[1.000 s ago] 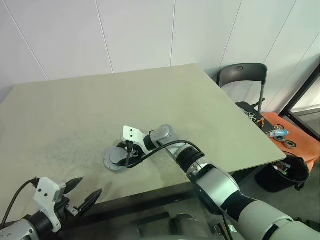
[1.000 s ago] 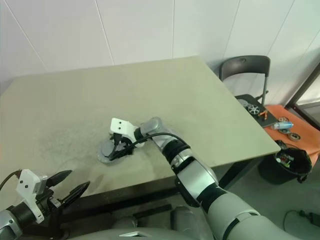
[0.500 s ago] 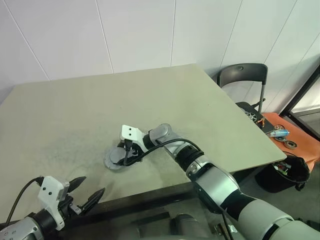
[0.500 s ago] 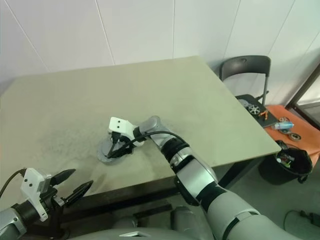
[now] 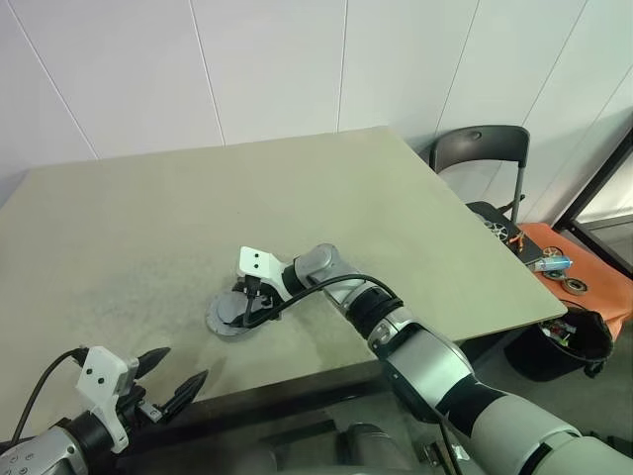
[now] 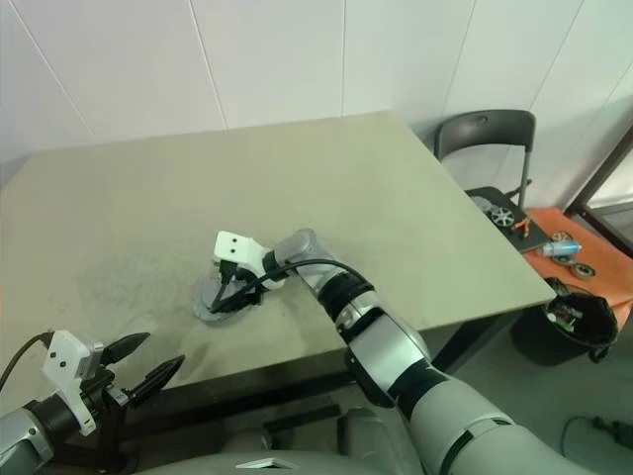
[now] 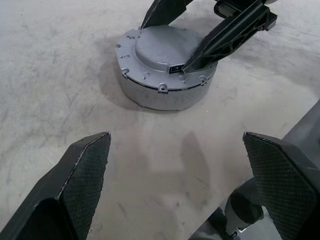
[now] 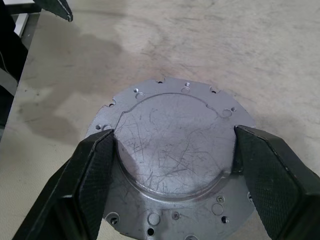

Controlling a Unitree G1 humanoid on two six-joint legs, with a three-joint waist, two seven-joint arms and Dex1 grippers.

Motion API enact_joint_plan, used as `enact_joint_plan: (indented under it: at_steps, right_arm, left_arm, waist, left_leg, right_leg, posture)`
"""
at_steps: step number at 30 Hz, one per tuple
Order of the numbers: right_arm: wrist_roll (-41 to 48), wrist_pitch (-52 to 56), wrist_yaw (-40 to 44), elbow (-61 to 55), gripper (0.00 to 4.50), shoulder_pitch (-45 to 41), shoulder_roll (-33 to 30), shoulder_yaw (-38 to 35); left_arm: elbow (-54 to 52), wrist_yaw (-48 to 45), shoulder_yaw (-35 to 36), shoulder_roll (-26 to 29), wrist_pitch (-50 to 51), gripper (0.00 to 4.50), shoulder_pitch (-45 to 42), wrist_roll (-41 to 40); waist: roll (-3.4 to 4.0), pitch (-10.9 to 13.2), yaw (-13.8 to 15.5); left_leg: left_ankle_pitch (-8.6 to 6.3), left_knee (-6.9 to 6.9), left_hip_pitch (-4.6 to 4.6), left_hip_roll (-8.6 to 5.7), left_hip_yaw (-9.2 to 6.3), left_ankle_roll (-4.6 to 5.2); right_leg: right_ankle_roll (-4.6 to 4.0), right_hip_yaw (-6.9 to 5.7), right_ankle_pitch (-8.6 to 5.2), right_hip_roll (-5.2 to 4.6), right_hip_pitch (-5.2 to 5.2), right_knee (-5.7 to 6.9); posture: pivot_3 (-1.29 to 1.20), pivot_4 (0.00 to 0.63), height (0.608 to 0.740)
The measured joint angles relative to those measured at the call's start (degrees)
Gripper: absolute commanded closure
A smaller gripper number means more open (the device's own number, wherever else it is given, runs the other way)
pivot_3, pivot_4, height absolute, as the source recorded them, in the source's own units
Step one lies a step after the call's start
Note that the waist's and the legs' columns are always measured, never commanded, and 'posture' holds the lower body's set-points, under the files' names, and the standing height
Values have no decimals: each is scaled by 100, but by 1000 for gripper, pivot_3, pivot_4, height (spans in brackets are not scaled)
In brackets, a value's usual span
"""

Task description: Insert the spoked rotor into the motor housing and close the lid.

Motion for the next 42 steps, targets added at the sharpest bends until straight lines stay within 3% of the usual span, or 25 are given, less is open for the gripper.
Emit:
enact_joint_plan:
  at_steps: [17, 24, 31, 37, 42]
  right_arm:
    - [-14, 726, 36, -184, 1070, -160, 14, 110]
    - [-24, 640, 40, -196, 1070, -126, 7, 111]
    - [-40, 568, 46, -207, 1070, -100, 5, 111]
    - [-55, 531, 40, -233, 1070, -66, -2, 112]
    - [-52, 531, 53, -292, 1070, -21, -2, 110]
  left_arm:
    - [45, 85, -12, -26, 9, 0, -198, -3]
    - [177, 351, 23, -130, 167, 0, -773, -290]
    - [749, 553, -180, -43, 321, 2292, -1732, -328]
    - [1480, 769, -915, 115, 419, 4428, -2890, 248]
    - [1847, 726, -1466, 224, 548, 4500, -3164, 548]
  waist:
    - [3, 1, 5]
    - [4, 0, 5]
    - [1, -3, 9]
    - [-8, -12, 10]
    - [-17, -19, 12]
  left_leg:
    - [0, -3, -2, -2, 0, 0]
    - [0, -4, -2, -2, 0, 0]
    - [0, -3, 0, -3, 0, 1]
    - [1, -3, 4, -6, -1, 1]
    - [0, -9, 3, -6, -3, 1]
  right_leg:
    - [1, -1, 0, -2, 1, -7]
    - [1, -1, 0, -1, 1, -6]
    - [3, -1, 1, 0, 5, -4]
    - [5, 1, 2, 0, 11, -1]
    - [13, 2, 4, -1, 6, 3]
  posture:
    - [0, 0, 740]
    - [0, 0, 740]
    - [0, 0, 740]
    - [0, 0, 740]
    - [0, 0, 740]
